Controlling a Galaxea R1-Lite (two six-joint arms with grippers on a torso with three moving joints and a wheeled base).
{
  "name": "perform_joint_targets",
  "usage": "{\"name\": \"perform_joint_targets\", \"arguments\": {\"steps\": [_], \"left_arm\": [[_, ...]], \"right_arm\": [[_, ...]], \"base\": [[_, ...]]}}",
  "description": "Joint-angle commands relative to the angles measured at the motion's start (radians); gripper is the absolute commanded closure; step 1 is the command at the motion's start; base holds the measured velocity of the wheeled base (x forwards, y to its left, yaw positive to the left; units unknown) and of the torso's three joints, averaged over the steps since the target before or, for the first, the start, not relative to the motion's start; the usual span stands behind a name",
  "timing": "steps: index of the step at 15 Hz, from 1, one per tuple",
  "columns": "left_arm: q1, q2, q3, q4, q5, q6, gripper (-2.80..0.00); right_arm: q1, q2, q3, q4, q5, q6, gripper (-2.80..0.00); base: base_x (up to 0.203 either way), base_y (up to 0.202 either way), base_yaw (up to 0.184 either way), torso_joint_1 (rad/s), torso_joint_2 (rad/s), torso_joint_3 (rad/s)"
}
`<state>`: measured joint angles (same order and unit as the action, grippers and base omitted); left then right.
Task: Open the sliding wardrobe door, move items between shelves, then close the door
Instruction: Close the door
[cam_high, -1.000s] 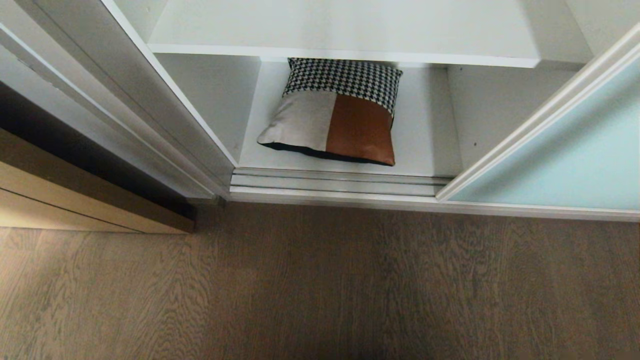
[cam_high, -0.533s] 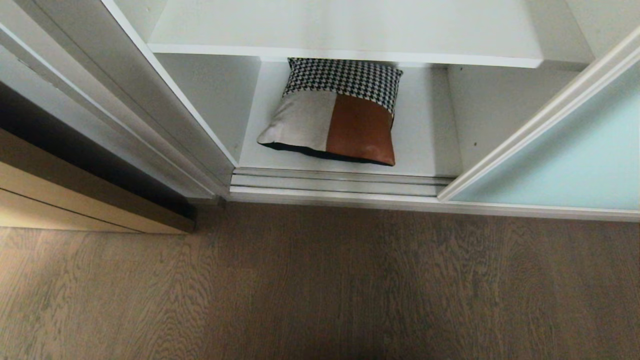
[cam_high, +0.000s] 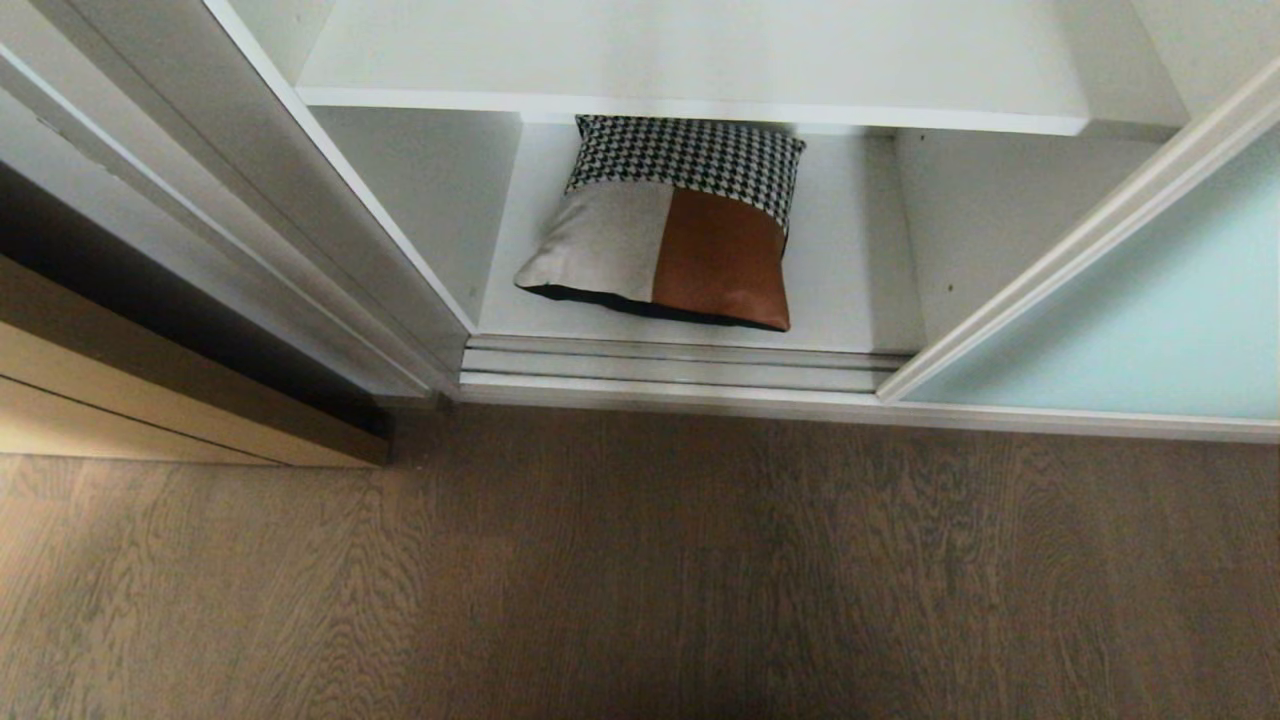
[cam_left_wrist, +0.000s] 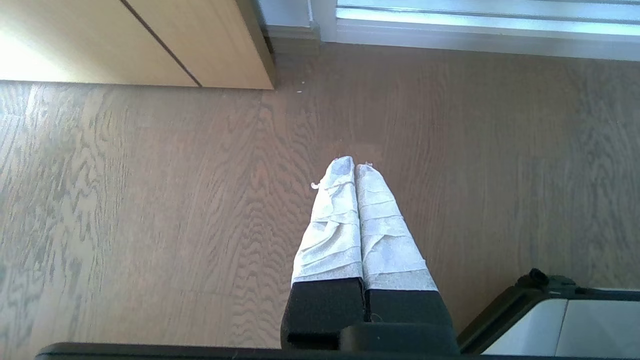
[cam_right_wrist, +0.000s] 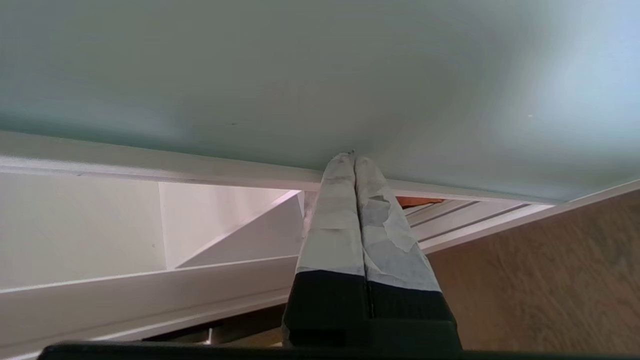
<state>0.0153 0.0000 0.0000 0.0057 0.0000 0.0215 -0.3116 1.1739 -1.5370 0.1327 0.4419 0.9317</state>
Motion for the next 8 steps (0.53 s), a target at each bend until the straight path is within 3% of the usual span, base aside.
{"name": "perform_joint_targets", "arguments": {"steps": [1, 8], "left_arm": [[0.000, 0.002, 0.002, 0.000, 0.000, 0.000, 0.00], [0.000, 0.002, 0.002, 0.000, 0.000, 0.000, 0.00]], "right_arm": [[-0.013, -0.045, 0.008, 0.006, 0.028, 0.006, 0.00], [-0.028, 0.009, 0.000, -0.004, 0.030, 0.006, 0.00]], "base": [[0.000, 0.000, 0.000, 0.000, 0.00, 0.000], [0.000, 0.000, 0.000, 0.000, 0.00, 0.000]]}}
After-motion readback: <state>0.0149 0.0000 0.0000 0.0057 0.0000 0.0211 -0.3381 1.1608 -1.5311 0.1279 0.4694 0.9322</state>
